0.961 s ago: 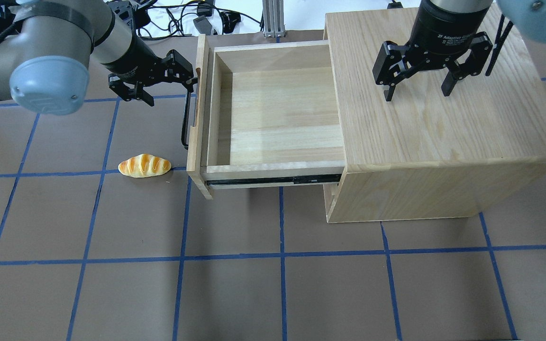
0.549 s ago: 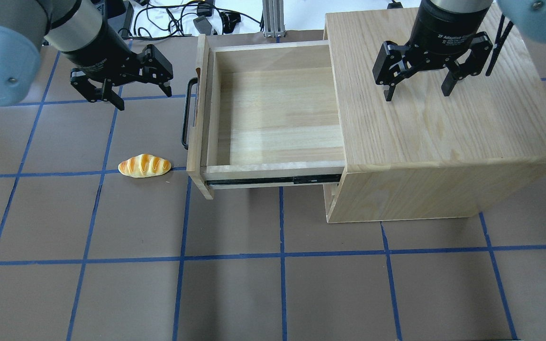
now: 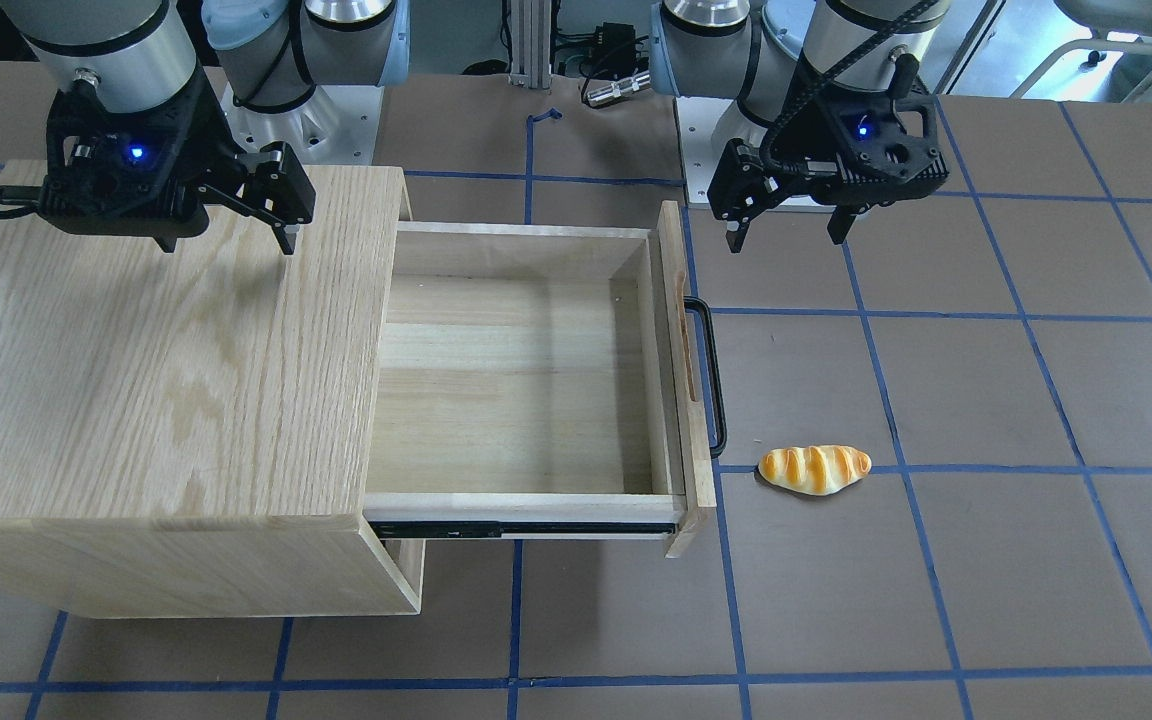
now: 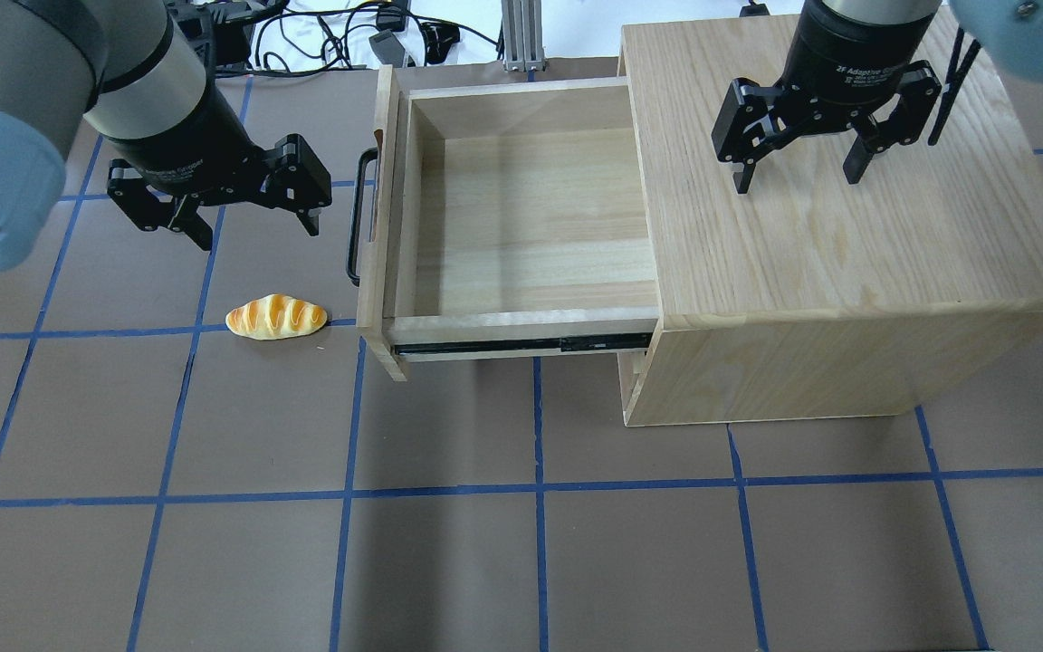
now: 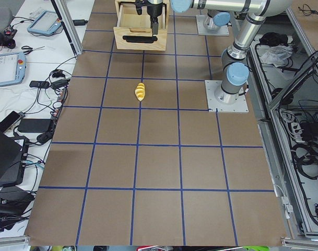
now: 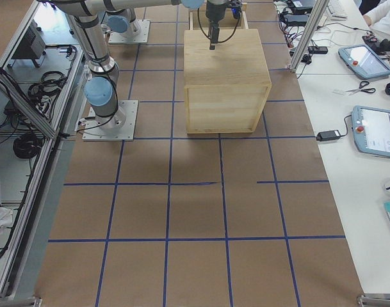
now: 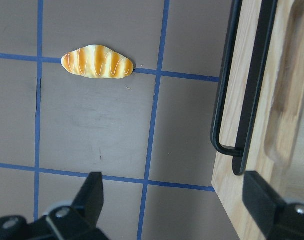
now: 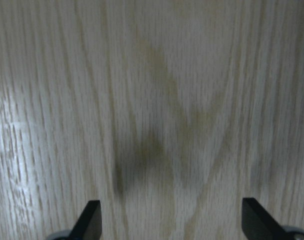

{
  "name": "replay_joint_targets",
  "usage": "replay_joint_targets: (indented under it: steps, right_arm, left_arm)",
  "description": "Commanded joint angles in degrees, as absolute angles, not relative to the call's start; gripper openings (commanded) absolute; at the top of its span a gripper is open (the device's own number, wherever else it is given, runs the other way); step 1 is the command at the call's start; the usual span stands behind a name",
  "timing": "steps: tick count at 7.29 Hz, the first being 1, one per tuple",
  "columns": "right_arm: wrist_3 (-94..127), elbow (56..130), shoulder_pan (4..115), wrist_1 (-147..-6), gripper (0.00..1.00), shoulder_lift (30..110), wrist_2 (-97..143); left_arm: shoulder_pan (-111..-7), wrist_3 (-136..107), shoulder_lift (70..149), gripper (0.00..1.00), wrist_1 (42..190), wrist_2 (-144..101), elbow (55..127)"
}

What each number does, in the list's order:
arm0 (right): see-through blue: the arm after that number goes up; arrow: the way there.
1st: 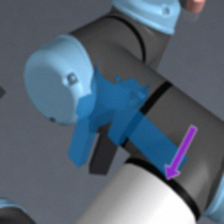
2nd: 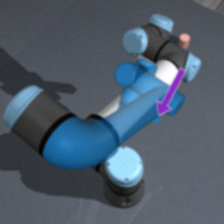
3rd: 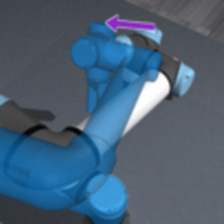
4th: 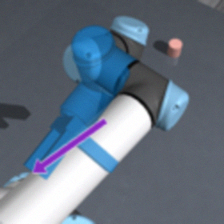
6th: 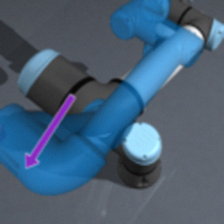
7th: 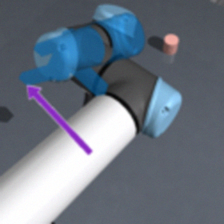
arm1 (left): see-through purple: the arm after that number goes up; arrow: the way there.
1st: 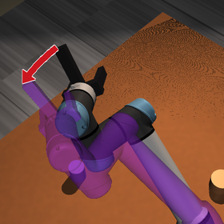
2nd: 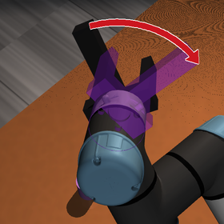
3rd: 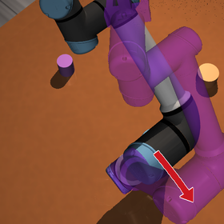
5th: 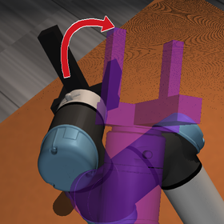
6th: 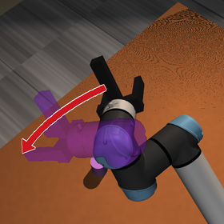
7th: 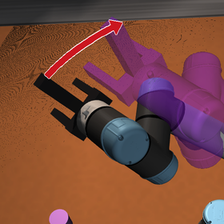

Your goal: Open upper drawer

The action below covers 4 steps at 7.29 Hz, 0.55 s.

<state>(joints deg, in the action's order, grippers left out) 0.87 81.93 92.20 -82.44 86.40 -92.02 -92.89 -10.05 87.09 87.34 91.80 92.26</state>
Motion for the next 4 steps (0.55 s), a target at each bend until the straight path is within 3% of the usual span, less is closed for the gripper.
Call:
replay_joint_targets:
  steps: [1, 4]
  right_arm:
    - [0.88, 82.00, 92.20, -82.44, 1.00, 86.40, -92.02]
    - [0.88, 81.91, 92.20, -82.44, 1.00, 86.40, -92.02]
  left_arm:
    - [-92.46, -9.58, 89.02, 1.00, 86.23, 90.10, 89.14]
    - [-92.46, -10.02, 93.16, 1.00, 86.75, 90.09, 84.11]
